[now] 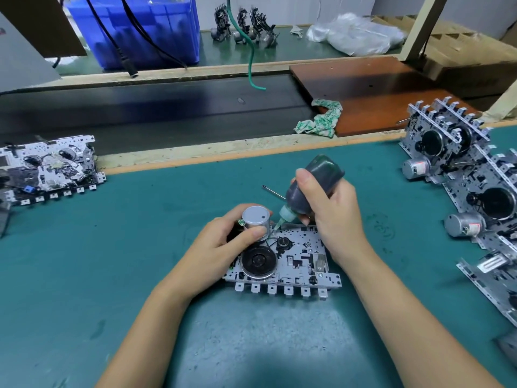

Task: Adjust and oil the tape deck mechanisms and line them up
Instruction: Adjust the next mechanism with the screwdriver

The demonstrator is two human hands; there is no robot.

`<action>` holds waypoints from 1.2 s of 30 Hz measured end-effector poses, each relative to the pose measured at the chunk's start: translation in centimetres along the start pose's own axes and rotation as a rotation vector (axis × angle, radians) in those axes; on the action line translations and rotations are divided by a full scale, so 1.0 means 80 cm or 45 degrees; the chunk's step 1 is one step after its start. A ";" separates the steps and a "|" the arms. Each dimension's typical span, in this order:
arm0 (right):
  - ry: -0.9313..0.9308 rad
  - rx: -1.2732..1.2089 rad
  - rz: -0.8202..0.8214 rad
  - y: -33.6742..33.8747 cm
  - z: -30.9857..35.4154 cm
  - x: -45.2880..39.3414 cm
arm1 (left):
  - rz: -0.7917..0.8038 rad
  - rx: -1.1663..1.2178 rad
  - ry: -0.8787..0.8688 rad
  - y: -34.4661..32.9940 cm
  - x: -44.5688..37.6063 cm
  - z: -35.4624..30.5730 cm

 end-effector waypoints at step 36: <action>0.198 -0.068 0.158 -0.031 0.003 0.032 | -0.392 -0.146 -0.125 0.010 -0.001 -0.007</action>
Point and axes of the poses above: each hand's wrist, its own x-axis away from the middle knuckle, its own y-axis out of the back of the hand, z = x × y, the point moved 3 cm from there along -x, towards the middle knuckle, and after that the axes turned 1 degree about x, right-handed, at the moved point
